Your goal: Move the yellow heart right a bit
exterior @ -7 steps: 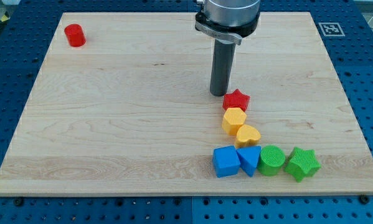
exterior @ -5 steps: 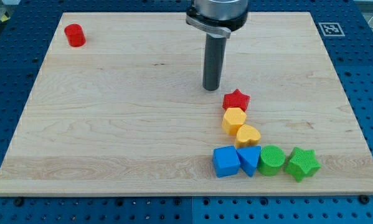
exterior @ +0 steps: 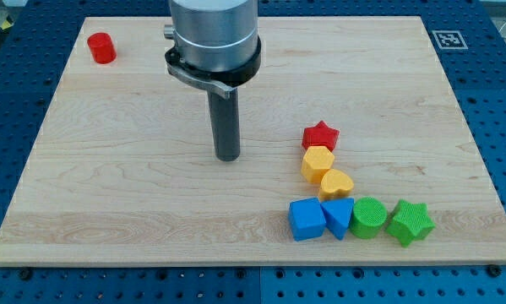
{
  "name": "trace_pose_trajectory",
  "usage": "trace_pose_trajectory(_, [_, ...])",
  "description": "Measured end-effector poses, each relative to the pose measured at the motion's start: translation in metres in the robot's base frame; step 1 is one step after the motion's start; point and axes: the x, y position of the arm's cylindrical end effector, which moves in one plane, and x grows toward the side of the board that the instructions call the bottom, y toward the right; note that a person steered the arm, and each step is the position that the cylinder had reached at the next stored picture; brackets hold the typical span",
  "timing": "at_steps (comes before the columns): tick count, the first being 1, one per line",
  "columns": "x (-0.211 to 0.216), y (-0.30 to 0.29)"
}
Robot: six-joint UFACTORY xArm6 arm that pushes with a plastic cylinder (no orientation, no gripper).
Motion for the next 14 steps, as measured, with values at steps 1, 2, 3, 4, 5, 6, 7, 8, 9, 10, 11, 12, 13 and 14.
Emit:
trace_pose_trajectory(1, [0.022,0.000])
trace_pose_trajectory(2, [0.041,0.004])
trace_pose_trajectory(3, [0.042,0.025])
trace_pose_trajectory(4, [0.049,0.030])
trace_pose_trajectory(5, [0.056,0.049])
trace_pose_trajectory(6, [0.056,0.063])
trace_pose_trajectory(7, [0.056,0.077])
trace_pose_trajectory(8, [0.056,0.090])
trace_pose_trajectory(9, [0.056,0.094])
trace_pose_trajectory(10, [0.056,0.102])
trace_pose_trajectory(11, [0.056,0.105])
trace_pose_trajectory(12, [0.056,0.108])
trace_pose_trajectory(13, [0.056,0.114])
trace_pose_trajectory(14, [0.056,0.114])
